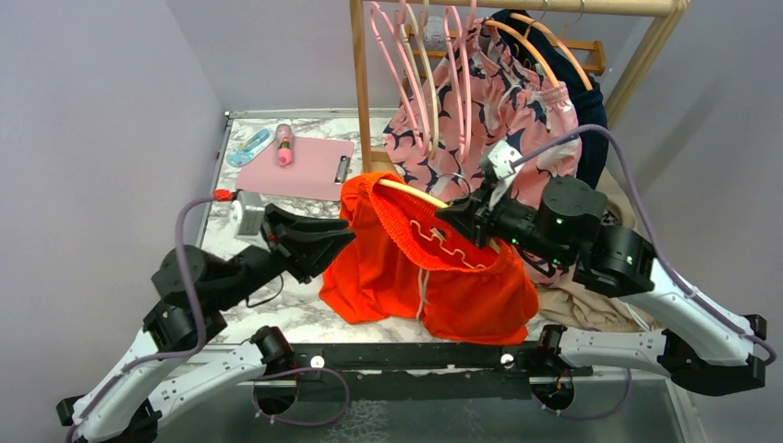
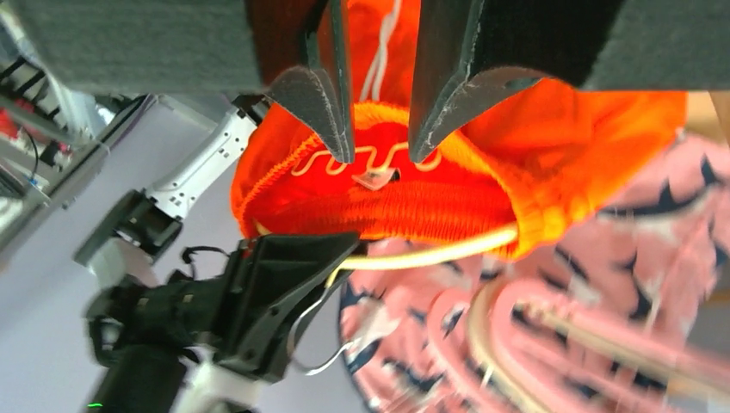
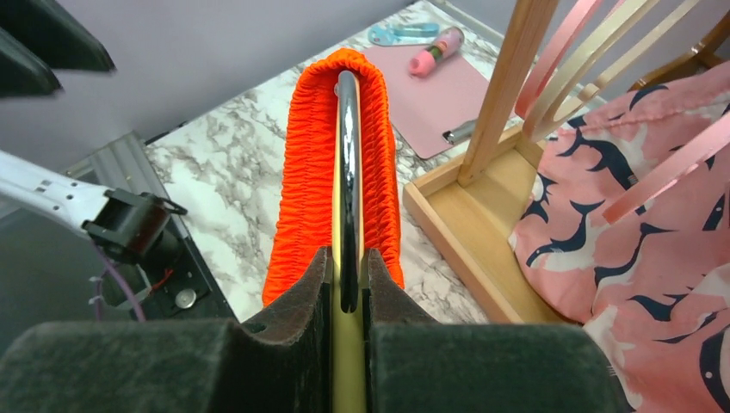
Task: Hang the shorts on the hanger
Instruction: Hang the shorts on the hanger.
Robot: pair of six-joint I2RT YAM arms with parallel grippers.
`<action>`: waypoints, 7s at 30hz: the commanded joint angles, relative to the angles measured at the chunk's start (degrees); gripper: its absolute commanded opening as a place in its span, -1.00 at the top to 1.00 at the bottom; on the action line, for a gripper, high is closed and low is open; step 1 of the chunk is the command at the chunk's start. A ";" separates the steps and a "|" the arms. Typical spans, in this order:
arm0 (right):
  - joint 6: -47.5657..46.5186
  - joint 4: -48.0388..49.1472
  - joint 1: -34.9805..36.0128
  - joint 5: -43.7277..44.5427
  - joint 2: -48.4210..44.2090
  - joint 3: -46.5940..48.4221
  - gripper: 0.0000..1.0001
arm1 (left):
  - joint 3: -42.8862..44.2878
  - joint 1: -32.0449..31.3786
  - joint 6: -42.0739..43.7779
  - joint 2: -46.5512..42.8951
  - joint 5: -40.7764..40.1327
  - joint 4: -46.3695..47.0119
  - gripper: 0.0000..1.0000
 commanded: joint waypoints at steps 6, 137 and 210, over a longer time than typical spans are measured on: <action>4.65 10.34 0.08 3.23 6.40 2.94 0.98 | -12.25 -0.05 -25.30 -1.63 -13.56 0.10 0.43; -5.35 -11.65 0.06 -14.28 12.86 20.91 0.98 | 9.43 -0.05 22.34 3.01 5.73 1.16 -0.98; -1.36 3.69 0.05 -24.56 -1.68 -5.11 0.98 | 6.89 -0.05 30.00 22.06 35.35 -4.36 1.00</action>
